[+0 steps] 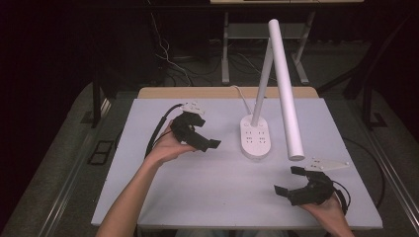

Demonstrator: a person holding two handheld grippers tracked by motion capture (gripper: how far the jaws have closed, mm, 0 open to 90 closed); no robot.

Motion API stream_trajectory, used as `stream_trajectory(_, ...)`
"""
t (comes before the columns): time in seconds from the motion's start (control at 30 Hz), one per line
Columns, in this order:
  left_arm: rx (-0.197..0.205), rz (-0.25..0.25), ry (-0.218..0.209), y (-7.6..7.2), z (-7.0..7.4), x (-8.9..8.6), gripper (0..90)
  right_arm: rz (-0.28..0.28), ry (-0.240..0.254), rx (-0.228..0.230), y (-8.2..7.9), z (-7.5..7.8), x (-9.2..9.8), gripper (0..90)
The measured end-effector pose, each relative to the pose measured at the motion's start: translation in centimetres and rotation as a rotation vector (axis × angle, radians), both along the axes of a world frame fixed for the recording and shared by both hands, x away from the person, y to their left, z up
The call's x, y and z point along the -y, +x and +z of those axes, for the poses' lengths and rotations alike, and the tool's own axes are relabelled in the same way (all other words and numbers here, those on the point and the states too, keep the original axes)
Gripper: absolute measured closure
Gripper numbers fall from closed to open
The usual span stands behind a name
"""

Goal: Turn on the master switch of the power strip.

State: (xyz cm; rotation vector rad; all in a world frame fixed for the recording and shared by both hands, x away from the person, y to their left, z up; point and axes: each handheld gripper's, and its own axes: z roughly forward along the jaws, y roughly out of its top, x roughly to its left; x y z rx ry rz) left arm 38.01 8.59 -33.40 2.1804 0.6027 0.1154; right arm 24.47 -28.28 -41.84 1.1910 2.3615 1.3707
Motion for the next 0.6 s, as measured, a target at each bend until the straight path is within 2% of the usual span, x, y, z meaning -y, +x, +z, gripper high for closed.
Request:
stream_trajectory(0.33, 0.001, 0.004, 0.015, 1.9, 0.8, 1.3, 0.0, 0.001, 0.002, -0.002, 0.0, 0.0, 0.0, 0.3)
stream_trajectory(0.6, -0.008, 0.009, 0.016, 3.0, 0.8, 2.3, 0.0, 0.003, 0.006, -0.004, 0.0, 0.0, 0.0, 0.3)
